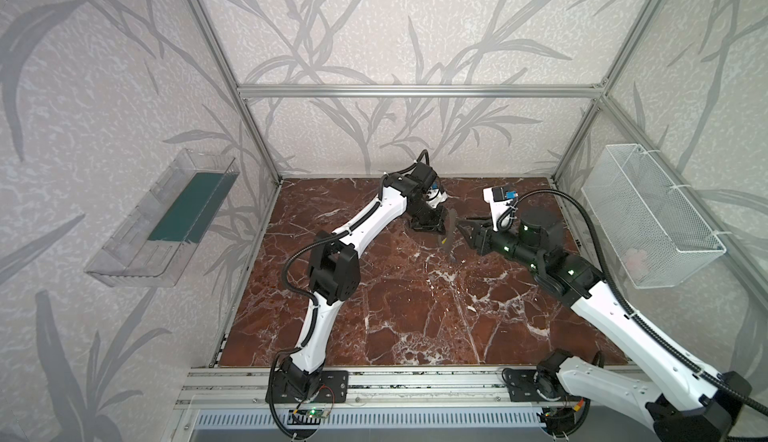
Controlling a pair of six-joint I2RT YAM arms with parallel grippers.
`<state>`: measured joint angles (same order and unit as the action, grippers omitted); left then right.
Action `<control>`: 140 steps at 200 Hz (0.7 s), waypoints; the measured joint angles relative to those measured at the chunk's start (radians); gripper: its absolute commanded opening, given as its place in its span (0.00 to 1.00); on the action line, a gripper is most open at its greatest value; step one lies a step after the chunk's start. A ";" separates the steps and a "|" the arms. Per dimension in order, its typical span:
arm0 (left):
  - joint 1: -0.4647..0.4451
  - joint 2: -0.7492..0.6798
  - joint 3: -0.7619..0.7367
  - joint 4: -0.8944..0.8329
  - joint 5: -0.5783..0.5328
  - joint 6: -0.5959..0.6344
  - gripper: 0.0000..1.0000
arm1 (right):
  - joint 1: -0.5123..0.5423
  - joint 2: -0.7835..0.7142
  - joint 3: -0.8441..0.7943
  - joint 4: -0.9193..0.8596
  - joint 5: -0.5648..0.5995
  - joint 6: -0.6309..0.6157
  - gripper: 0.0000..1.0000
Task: Put the keys on the keyring
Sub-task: 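Lower the silver plate onto the table with the left gripper while the right withdraws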
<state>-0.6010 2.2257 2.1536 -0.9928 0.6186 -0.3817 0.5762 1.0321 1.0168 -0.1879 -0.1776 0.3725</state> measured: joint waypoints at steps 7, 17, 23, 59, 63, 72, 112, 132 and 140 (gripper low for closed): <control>0.000 0.012 0.000 0.026 0.009 -0.025 0.00 | 0.000 0.002 0.000 0.002 -0.003 0.000 0.42; 0.000 0.026 0.000 0.063 0.018 -0.058 0.00 | 0.000 0.005 0.000 0.003 -0.007 0.000 0.42; 0.000 0.032 0.000 0.084 0.024 -0.073 0.00 | 0.000 0.008 0.000 0.004 -0.007 0.000 0.42; 0.000 0.061 -0.001 0.145 0.022 -0.103 0.00 | 0.000 0.027 0.000 0.004 -0.007 0.000 0.42; 0.001 0.063 -0.003 0.149 0.018 -0.100 0.00 | 0.000 0.029 0.000 0.004 -0.007 0.001 0.42; 0.003 0.067 -0.013 0.152 0.009 -0.096 0.00 | 0.000 0.033 0.000 0.004 -0.007 0.001 0.42; 0.025 0.069 -0.099 0.154 -0.017 -0.057 0.00 | 0.000 0.035 0.000 0.003 -0.006 0.002 0.42; 0.048 0.069 -0.139 0.157 -0.019 -0.039 0.00 | 0.000 0.034 0.000 0.003 0.000 0.001 0.42; 0.060 0.069 -0.155 0.159 -0.019 -0.029 0.00 | 0.000 0.033 0.000 0.001 0.005 0.001 0.42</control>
<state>-0.5415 2.2948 1.9987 -0.8341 0.5999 -0.4110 0.5762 1.0653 1.0168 -0.1871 -0.1730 0.3737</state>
